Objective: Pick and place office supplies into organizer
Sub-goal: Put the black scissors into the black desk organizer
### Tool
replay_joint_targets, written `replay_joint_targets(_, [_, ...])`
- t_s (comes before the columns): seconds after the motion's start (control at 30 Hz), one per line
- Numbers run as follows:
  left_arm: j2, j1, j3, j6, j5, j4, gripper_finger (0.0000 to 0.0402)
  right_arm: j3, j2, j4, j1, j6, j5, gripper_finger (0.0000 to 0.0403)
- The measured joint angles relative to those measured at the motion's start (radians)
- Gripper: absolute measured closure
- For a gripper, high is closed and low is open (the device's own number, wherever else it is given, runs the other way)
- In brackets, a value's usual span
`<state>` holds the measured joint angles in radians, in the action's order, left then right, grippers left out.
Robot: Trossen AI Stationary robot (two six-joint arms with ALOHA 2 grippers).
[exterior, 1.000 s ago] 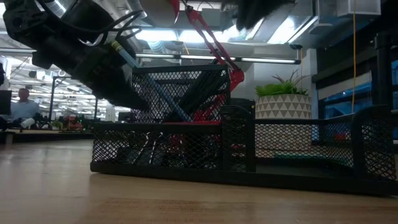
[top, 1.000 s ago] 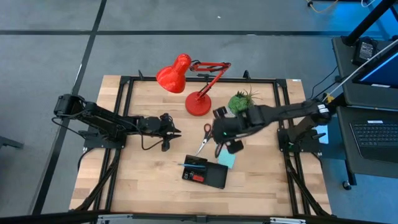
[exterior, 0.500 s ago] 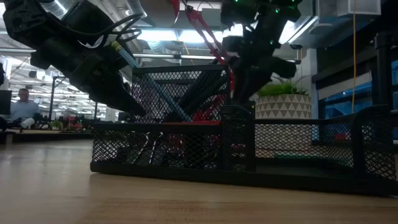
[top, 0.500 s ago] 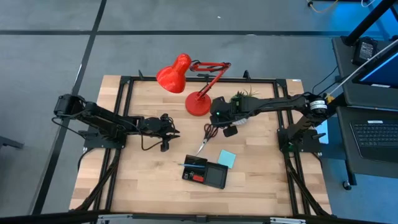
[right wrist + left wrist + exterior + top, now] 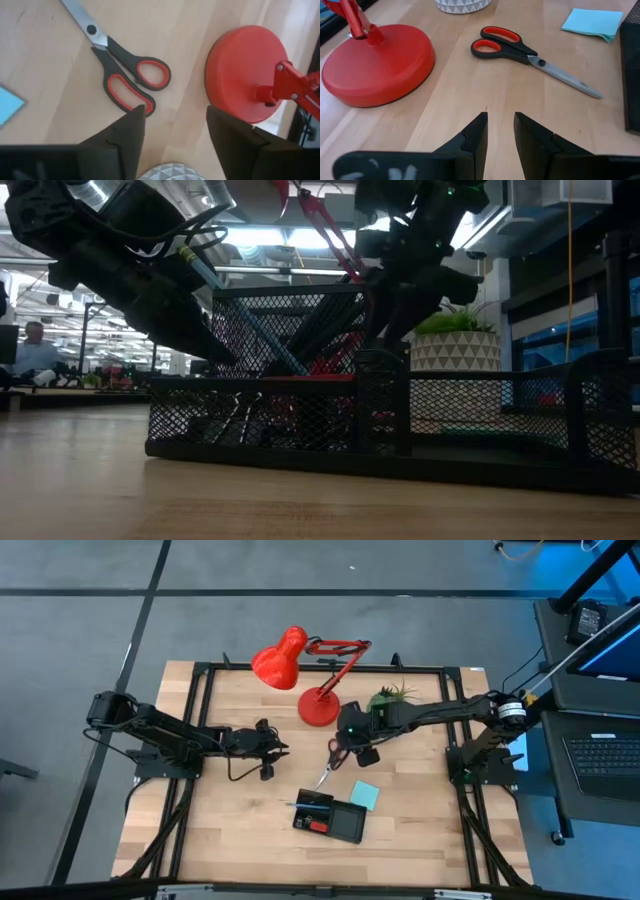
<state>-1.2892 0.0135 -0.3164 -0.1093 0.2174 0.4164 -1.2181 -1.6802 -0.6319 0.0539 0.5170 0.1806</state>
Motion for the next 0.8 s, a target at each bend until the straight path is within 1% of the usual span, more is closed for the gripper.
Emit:
replay_joint_targets(0.1, [0.000,0.000,0.000,0.000,-0.001,-0.001,0.0313,0.000,0.000,0.004,-0.011,-0.042,-0.001,0.0169])
replay_joint_targets(0.2, [0.000,0.000,0.000,0.000,-0.001,-0.001,0.0313,0.000,0.000,0.006,-0.018,-0.034,-0.001,0.0161])
replay_joint_targets(0.47, [0.000,0.000,0.000,0.000,-0.002,-0.002,0.0313,0.000,-0.008,0.017,-0.014,0.142,-0.003,0.0160])
replay_joint_targets(0.5, [0.000,0.000,0.000,0.000,-0.002,-0.002,0.0313,0.000,-0.013,0.026,-0.010,0.155,-0.021,0.0162])
replay_joint_targets(0.6, [0.000,0.000,0.000,0.000,-0.002,-0.002,0.0313,-0.001,-0.033,0.052,0.012,0.211,-0.135,0.0170])
replay_joint_targets(0.63, [0.000,0.000,0.000,0.000,-0.002,-0.003,0.0313,-0.001,-0.039,0.061,0.018,0.234,-0.159,0.0174])
replay_joint_targets(0.8, [0.000,0.000,0.000,0.000,-0.002,-0.008,0.0313,-0.001,-0.079,0.078,0.034,0.365,-0.175,0.0194])
